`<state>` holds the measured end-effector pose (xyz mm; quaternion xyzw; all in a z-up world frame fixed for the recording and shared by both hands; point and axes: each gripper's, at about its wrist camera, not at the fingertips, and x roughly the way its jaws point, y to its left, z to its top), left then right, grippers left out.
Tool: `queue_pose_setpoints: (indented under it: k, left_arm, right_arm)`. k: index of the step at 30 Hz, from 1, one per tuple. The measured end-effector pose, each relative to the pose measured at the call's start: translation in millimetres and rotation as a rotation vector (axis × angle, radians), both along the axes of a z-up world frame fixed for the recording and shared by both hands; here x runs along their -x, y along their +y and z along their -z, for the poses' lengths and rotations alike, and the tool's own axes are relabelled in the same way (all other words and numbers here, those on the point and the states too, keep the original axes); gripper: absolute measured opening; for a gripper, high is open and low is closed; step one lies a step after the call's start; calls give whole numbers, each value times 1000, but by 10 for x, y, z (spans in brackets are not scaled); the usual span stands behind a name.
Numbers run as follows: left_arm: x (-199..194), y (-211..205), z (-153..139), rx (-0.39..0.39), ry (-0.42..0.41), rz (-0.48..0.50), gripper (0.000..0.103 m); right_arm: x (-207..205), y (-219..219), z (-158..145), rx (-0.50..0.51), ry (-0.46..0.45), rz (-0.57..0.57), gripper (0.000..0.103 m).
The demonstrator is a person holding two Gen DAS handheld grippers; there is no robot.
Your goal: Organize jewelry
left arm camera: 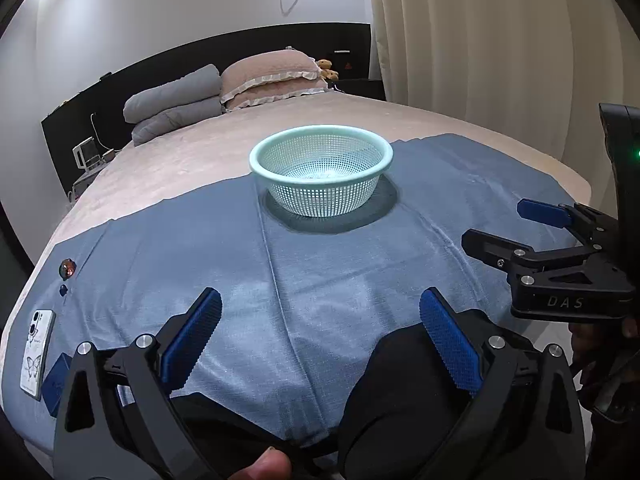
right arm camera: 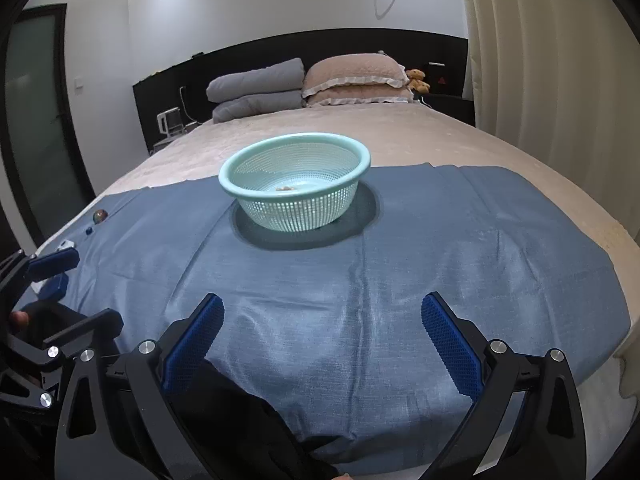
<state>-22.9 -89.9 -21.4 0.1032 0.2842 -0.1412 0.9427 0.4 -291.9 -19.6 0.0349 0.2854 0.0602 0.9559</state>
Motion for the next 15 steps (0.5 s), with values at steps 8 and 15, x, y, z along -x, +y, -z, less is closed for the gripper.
queue_pose_setpoints:
  k: [8, 15]
  left_arm:
    - [-9, -42, 36, 32, -26, -29, 97]
    - [-162, 58, 31, 75, 20, -61, 97]
  right_arm:
    - [55, -80, -3, 8, -34, 16, 95]
    - [118, -105, -19, 35, -44, 26, 95]
